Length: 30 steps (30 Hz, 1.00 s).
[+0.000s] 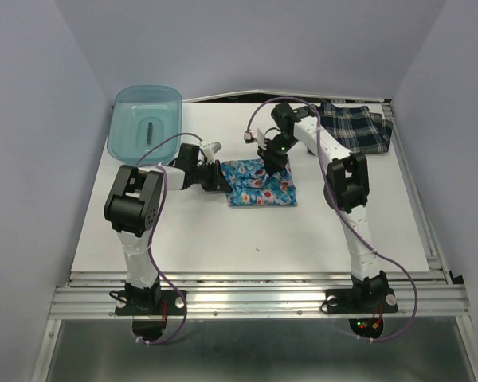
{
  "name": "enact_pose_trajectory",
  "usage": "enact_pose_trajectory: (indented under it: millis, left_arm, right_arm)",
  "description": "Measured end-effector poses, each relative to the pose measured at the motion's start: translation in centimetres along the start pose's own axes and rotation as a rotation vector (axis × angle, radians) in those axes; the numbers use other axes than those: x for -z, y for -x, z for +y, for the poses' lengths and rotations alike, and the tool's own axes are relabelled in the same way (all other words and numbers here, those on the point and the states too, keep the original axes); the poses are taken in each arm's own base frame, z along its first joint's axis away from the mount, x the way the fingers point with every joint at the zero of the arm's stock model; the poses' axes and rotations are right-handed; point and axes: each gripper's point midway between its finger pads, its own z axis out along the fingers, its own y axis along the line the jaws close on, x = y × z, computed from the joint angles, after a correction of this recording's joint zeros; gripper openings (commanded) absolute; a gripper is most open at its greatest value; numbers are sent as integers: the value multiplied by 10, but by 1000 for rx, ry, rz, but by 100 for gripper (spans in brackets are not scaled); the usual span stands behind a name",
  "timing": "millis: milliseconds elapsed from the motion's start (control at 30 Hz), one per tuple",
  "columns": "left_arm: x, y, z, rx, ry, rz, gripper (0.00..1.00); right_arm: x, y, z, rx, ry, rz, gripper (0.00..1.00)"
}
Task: Fold and stack the skirts
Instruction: Fold the skirt
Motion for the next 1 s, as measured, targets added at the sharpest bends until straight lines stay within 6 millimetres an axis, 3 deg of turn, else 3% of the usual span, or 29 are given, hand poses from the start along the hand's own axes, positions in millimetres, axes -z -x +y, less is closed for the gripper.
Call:
enact_pose_trajectory:
  millis: [167, 200, 267, 300, 367, 633, 800, 867, 933, 1000]
  left_arm:
    - [-1, 2, 0, -1, -5, 1, 0]
    - [-1, 2, 0, -1, -5, 1, 0]
    - [-1, 2, 0, -1, -5, 1, 0]
    - [-1, 2, 0, -1, -5, 1, 0]
    - [-1, 2, 0, -1, -6, 1, 0]
    - [0, 3, 0, -3, 4, 0, 0]
    - [4, 4, 2, -14, 55, -19, 0]
    - [9, 2, 4, -16, 91, -30, 3]
    - [17, 0, 7, -12, 133, -42, 8]
    - [24, -1, 10, -5, 168, -49, 17]
  right_arm:
    - [-7, 1, -2, 42, -39, 23, 13]
    - [-10, 2, -4, 46, -49, 27, 26]
    - [-14, 5, -9, 51, -75, 28, 40]
    - [-16, 8, -13, 47, -98, 23, 57]
    - [-19, 16, -23, 54, -147, 4, 69]
    - [-16, 29, -60, -13, -345, -46, 78]
    - [27, 56, -73, -29, -529, -135, 77]
    - [58, 73, -75, -27, -611, -202, 76]
    - [83, 88, -76, -24, -668, -262, 71]
    - [110, 101, -80, -26, -725, -331, 60]
